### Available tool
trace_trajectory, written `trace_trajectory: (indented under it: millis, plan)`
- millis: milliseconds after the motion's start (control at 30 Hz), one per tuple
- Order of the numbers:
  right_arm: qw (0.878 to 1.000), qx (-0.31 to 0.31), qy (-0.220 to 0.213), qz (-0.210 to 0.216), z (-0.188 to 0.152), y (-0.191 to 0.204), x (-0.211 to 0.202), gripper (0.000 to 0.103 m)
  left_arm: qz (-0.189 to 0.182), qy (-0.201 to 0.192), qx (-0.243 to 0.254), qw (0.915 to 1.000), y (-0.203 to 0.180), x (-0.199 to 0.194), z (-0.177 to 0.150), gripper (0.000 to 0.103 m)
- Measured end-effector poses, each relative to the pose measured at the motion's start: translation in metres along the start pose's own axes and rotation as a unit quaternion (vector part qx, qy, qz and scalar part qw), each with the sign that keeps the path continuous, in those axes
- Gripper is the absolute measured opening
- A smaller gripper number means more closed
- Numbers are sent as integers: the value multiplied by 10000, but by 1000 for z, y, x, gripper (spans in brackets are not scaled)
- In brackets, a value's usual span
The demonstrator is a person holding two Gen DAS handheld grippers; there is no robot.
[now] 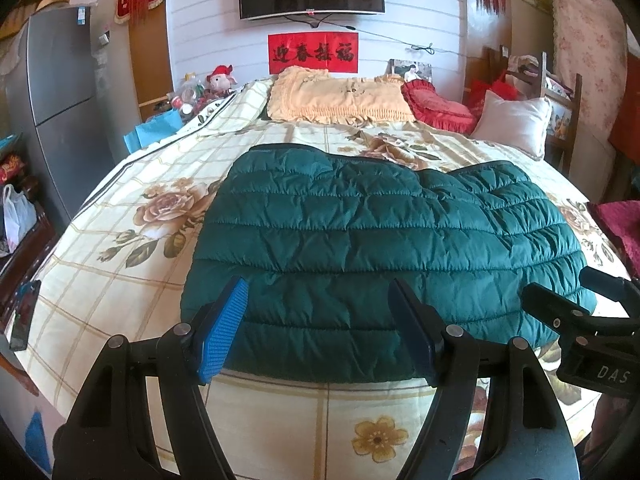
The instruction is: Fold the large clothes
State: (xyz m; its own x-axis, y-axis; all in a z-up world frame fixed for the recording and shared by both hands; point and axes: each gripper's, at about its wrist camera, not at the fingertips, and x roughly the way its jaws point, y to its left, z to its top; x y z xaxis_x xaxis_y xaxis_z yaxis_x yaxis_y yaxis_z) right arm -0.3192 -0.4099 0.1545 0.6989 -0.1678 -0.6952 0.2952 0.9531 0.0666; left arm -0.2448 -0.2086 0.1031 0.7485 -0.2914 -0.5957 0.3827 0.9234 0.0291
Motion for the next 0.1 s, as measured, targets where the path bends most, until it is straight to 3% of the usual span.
trace_trajectory:
  millis: [100]
  plan:
    - [10000,-4,-2,-3,1,0,0,103,3,20,-10,10000,4,1,1,73]
